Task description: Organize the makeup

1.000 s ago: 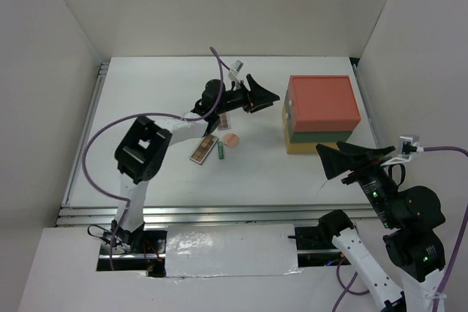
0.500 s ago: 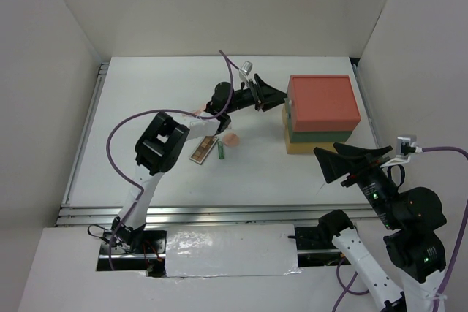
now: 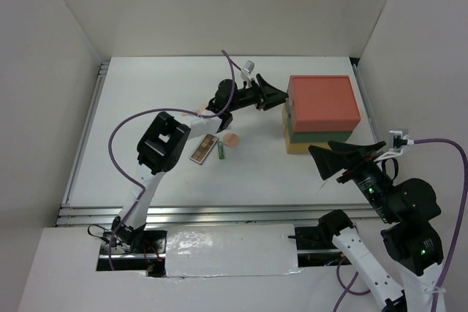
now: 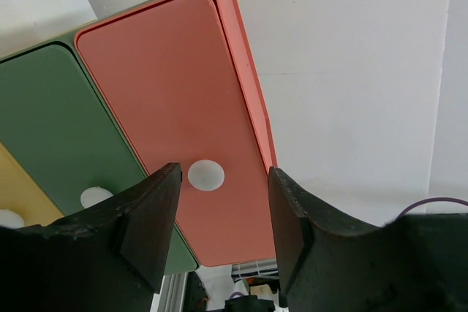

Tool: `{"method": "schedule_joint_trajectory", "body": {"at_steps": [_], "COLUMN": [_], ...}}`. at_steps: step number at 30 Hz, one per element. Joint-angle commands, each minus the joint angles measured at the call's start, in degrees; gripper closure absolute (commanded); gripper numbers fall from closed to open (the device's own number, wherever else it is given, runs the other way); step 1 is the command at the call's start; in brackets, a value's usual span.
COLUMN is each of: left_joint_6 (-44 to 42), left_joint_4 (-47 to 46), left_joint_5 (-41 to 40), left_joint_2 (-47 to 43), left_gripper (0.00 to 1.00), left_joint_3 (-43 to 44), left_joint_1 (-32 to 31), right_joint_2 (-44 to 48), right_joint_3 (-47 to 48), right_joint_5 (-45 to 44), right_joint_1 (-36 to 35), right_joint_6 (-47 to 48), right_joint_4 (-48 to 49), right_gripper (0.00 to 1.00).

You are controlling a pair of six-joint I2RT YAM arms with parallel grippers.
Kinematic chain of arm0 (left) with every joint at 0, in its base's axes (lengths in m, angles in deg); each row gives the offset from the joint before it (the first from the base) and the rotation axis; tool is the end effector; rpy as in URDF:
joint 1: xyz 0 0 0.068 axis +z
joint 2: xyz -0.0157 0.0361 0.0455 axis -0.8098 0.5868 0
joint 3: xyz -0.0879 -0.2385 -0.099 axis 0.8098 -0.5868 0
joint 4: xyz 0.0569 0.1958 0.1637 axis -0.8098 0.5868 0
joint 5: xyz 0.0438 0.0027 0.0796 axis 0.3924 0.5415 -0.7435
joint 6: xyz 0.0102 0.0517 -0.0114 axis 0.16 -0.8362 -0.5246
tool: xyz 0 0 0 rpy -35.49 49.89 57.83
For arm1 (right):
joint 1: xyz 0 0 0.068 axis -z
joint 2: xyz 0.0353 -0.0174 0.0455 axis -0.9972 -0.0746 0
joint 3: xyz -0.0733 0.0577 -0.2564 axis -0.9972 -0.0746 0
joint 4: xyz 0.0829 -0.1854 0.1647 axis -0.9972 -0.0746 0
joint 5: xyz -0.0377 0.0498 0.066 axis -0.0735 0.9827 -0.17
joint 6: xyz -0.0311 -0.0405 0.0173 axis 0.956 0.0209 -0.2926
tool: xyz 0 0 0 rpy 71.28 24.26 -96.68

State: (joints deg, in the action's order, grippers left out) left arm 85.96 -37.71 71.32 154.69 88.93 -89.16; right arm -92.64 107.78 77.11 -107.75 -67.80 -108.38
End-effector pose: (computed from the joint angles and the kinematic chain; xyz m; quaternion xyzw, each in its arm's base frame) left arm 0.4207 -0.3192 0.2248 -0.0348 0.6308 -0.7374 0.2392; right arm 0.0147 0.0089 0.4097 0.0300 0.6650 0.3620 0.6525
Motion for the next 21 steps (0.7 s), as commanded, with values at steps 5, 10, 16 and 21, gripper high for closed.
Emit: {"method": "schedule_joint_trajectory", "body": {"at_steps": [5, 10, 16, 21], "left_joint_6": [-1.48, -1.22, -1.66, 0.53], "left_joint_4": [-0.38, -0.2, 1.29, -0.9], "left_joint_5": [-0.82, -1.18, -1.53, -1.27], "left_joint_2": [0.93, 1.81, 2.25, 3.66], "left_gripper": [0.36, 0.31, 0.36, 0.41], "left_joint_3": [2.11, 2.37, 3.87, 3.78], "left_joint_1": [-0.86, -1.21, -1.91, -2.09], "right_joint_2": [-1.22, -1.22, -1.31, -1.04], "right_joint_3": [2.23, 2.32, 2.41, 2.49], "right_joint_5": [0.81, 0.8, 0.45, 0.01], "right_joint_1": [-0.04, -0.04, -0.21, -0.13], "right_joint_6": [-0.05, -0.22, -0.14, 0.04], "right_joint_4": [1.49, 1.32, 0.88, 0.62], "right_gripper": [0.0, 0.0, 0.0, 0.0]}}
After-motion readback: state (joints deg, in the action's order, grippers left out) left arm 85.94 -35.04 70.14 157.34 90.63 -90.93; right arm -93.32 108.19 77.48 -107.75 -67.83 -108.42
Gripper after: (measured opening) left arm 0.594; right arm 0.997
